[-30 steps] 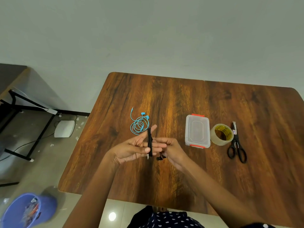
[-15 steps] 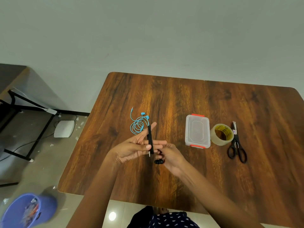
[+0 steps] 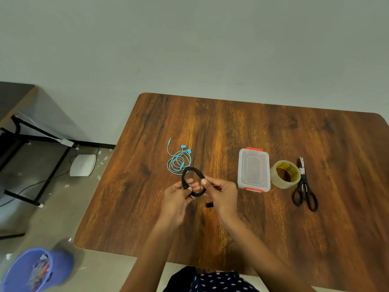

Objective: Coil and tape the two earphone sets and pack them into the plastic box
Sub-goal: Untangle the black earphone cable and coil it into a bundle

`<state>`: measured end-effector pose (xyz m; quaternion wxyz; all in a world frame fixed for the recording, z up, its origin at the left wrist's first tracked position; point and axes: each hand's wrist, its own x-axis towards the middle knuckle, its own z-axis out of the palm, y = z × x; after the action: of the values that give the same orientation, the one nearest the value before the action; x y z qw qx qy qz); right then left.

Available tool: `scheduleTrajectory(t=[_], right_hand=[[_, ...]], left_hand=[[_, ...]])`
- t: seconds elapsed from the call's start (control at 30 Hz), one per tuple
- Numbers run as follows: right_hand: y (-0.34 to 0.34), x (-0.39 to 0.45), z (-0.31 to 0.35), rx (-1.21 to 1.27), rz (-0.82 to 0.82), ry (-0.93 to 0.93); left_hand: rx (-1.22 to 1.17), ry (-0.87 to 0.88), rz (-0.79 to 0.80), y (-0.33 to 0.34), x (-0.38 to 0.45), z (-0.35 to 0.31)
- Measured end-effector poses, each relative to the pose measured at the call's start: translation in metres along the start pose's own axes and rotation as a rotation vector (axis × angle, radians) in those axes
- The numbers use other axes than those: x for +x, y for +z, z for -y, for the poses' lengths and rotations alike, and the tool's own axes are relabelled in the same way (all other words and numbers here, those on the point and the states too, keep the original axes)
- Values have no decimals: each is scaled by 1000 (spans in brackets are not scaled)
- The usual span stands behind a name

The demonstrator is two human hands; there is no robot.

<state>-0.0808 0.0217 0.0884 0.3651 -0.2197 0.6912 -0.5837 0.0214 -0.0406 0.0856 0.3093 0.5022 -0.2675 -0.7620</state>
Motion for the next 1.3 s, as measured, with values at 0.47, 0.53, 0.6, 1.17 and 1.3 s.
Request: scheduleTrajectory(t=[0.47,0.53,0.6,1.17,1.3], right_hand=[[-5,6,-1,-132,30,-117],[-7,7,-3,-196,64,-133],[-8,8,-4,-254,102,-145],[-16,10,-6,-505,102,-358],[-17,11,-5,-439,57,-348]], left_hand=[[180,110,94,19,-16,10],[232,104,104,19,-15,10],[278,111,106,20,-14,10],[285,-11,177,18,0,14],[142,-19,147,21,2,15]])
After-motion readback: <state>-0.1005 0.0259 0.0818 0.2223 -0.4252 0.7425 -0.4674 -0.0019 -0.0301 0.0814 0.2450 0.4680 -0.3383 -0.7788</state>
